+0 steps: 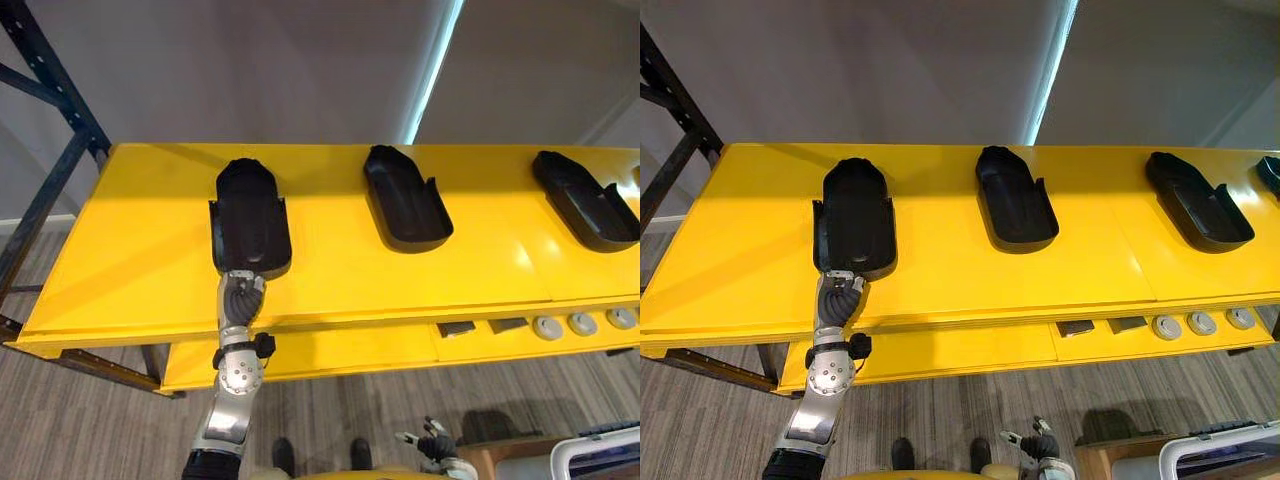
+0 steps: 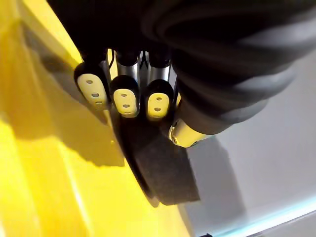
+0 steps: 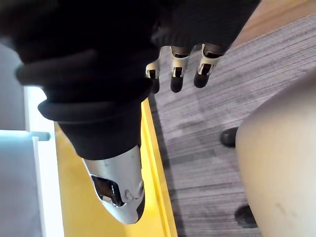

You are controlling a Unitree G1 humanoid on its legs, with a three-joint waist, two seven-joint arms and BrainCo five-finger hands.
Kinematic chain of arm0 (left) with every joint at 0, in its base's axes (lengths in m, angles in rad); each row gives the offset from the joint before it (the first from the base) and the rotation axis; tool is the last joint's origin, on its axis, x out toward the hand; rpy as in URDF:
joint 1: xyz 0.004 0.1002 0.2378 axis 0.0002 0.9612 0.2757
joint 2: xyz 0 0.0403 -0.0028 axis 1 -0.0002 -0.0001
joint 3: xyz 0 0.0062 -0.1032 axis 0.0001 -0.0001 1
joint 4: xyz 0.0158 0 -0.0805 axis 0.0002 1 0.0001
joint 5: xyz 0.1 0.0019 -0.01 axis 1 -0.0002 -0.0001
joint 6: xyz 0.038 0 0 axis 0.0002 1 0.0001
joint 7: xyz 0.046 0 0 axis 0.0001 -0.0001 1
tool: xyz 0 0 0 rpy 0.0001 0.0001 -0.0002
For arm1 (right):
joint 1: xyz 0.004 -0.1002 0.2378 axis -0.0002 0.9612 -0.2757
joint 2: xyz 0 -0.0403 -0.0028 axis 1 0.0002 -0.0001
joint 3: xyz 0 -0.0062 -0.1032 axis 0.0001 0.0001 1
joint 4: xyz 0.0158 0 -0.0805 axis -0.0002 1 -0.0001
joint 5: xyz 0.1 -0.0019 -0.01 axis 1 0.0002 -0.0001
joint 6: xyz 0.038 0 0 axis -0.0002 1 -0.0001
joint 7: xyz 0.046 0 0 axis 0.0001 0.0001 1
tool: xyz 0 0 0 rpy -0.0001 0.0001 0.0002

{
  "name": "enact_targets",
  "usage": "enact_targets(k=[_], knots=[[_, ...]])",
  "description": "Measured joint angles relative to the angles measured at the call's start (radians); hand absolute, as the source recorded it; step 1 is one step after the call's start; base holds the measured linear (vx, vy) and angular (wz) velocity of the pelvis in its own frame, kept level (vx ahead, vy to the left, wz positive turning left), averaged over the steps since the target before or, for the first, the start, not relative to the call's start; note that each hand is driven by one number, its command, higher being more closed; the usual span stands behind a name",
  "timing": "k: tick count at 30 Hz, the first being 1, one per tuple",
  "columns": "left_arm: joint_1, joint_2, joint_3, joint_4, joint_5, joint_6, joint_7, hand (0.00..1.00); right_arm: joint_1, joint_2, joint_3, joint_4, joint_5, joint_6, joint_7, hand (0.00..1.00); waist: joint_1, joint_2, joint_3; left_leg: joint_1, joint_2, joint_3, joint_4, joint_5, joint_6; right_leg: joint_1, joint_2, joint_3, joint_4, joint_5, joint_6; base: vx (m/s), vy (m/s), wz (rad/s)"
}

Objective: Walk over and take plastic housings, then place them on the shelf

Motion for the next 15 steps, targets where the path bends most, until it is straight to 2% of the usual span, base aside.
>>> enact_targets(k=[6,15], knots=[[-0.065,0.021,0.031,0.047,0.001,0.008,0.000,1.00,-0.005,0.000,-0.002,0.001,-0.008,0.003,0.001,0.00,-0.006,0.001,0.001,0.000,0.002,0.000,0.000,0.000,0.000,0.006,0.002,0.000,-0.014,0.001,-0.002,0.02,-0.006,0.00],[-0.104,0.047,0.053,0.086,0.004,0.026,0.003,1.00,-0.011,-0.001,-0.008,0.001,-0.008,0.003,0.001,0.00,-0.032,0.002,0.002,0.000,0.001,0.002,0.000,0.000,0.000,-0.002,0.001,0.001,-0.014,0.003,-0.004,-0.01,0.002,0.00]])
